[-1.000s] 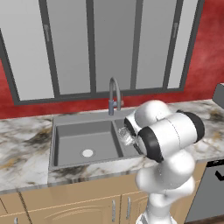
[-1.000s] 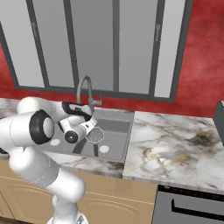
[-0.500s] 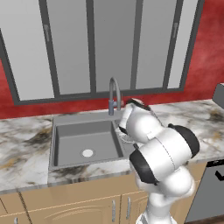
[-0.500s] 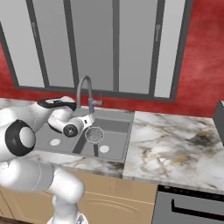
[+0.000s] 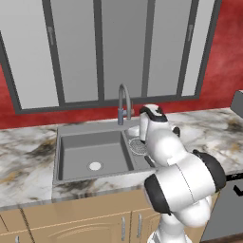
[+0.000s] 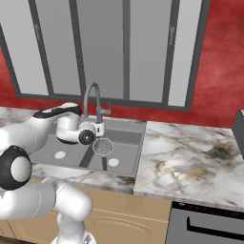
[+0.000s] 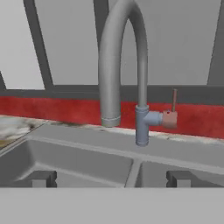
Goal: Place the glass cup in the left basin and the strainer in the right basin of the sink.
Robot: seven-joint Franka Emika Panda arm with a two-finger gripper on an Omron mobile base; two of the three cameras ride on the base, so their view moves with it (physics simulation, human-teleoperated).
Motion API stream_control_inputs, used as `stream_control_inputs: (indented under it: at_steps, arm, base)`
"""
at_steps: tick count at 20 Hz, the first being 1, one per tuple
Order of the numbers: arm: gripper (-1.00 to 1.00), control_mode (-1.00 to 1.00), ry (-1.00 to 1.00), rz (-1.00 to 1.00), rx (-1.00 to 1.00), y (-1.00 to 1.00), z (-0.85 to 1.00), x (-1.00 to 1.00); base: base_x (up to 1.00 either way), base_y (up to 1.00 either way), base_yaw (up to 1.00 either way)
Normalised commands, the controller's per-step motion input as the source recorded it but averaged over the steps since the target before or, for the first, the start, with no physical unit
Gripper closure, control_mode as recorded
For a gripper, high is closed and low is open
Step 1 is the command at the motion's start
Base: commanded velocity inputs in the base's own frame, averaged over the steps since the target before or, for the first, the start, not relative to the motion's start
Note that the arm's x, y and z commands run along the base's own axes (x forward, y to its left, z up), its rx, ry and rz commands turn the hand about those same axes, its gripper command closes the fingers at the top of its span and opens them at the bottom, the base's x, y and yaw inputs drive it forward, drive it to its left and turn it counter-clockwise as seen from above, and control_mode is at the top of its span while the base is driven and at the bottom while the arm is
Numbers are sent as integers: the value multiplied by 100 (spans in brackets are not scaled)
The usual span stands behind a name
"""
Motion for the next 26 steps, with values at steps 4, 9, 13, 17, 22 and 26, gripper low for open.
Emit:
stream_control_inputs:
  at_steps: [4, 9, 13, 17, 22, 26]
  arm:
    - [-100, -100, 6, 0, 21, -11, -1, -24]
    - [-100, -100, 11, 0, 13, -3, 0, -9]
    - [-100, -100, 13, 0, 9, -1, 0, -1]
    - [-100, -100, 14, 0, 5, -1, 0, 0]
    - [-100, -100, 14, 0, 2, 0, 0, -4]
    - [-100, -100, 13, 0, 0, 0, 0, -8]
  base:
    - [0, 0, 0]
    - [0, 0, 0]
    - [0, 0, 0]
    - [0, 0, 0]
    - [0, 0, 0]
    - [0, 0, 0]
